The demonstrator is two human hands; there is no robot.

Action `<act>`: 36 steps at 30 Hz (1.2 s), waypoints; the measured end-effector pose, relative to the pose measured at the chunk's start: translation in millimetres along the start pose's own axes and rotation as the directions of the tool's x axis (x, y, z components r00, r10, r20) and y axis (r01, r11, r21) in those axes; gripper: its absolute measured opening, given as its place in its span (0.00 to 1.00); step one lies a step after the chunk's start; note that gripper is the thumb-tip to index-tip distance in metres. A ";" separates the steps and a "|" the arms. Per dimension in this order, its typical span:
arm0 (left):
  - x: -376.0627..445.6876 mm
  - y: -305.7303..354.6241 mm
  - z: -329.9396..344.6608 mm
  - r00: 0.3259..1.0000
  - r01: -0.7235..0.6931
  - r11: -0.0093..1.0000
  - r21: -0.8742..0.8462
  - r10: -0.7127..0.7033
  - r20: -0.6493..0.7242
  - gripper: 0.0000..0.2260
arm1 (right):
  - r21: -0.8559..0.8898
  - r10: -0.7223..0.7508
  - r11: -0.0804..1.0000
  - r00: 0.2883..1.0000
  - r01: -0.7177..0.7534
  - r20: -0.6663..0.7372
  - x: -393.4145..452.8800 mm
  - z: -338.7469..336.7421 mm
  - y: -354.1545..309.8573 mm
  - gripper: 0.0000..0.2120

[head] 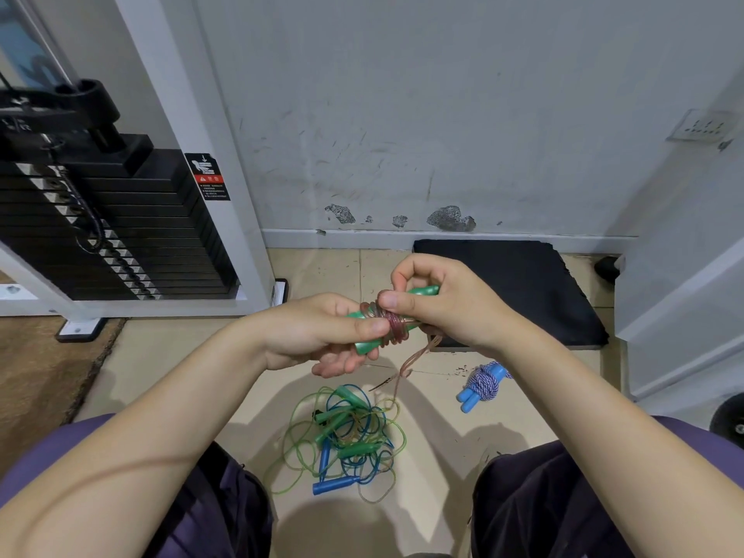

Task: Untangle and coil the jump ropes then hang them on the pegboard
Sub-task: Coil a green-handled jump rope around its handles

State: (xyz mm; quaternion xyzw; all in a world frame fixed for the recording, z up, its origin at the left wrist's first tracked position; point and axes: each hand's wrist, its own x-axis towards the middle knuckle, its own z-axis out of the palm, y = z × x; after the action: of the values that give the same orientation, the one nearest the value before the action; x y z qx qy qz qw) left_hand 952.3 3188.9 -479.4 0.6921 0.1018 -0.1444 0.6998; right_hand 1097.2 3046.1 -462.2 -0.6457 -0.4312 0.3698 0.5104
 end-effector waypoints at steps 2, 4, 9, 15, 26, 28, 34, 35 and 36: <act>-2.3 1.3 -1.1 0.997 0.039 0.998 -0.043 -0.036 0.070 0.28 | -0.031 -0.031 0.999 1.000 0.031 0.001 -0.9 -0.8 -0.7 0.16; -4.6 3.9 -1.7 0.990 0.081 0.996 -0.023 -0.077 0.118 0.28 | -0.066 -0.045 0.997 0.999 0.046 0.009 -1.7 -2.1 -1.5 0.14; -4.8 5.3 1.6 0.991 0.065 0.989 0.132 -0.080 0.110 0.26 | -0.150 -0.020 0.988 0.998 0.030 0.067 -0.9 -2.2 1.0 0.13; -2.9 4.4 7.2 0.999 -0.026 0.980 0.199 0.021 0.028 0.20 | 0.007 0.046 0.999 0.982 -0.048 0.185 -0.7 -12.8 3.2 0.16; 0.8 12.1 -2.7 0.804 -0.259 0.966 -0.025 0.201 -0.559 0.22 | 0.109 0.050 0.992 0.993 -0.062 0.107 5.2 -4.7 15.6 0.15; 2.5 10.3 -6.8 0.745 -0.259 0.965 -0.028 0.181 -0.643 0.20 | -0.018 0.062 0.998 0.996 -0.061 0.062 3.9 0.3 14.0 0.07; 0.4 5.3 -19.5 0.649 -0.165 0.986 0.005 0.112 -0.752 0.20 | -0.256 -0.015 0.967 1.000 0.013 -0.005 -0.3 7.8 6.5 0.07; 1.4 4.5 -18.3 0.657 -0.122 0.992 0.035 0.107 -0.747 0.19 | -0.295 -0.057 0.954 0.998 0.049 -0.019 0.4 7.1 4.9 0.08; 2.4 3.5 -16.8 0.672 -0.076 0.995 0.066 0.100 -0.734 0.19 | -0.341 -0.108 0.936 0.993 0.089 -0.037 0.7 5.8 2.9 0.08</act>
State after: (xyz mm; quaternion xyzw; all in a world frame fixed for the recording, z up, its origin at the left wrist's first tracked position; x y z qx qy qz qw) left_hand 956.8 3205.5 -477.3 0.7060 0.3391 0.1784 0.5956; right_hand 1092.6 3048.4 -466.3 -0.7114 -0.5060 0.2460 0.4211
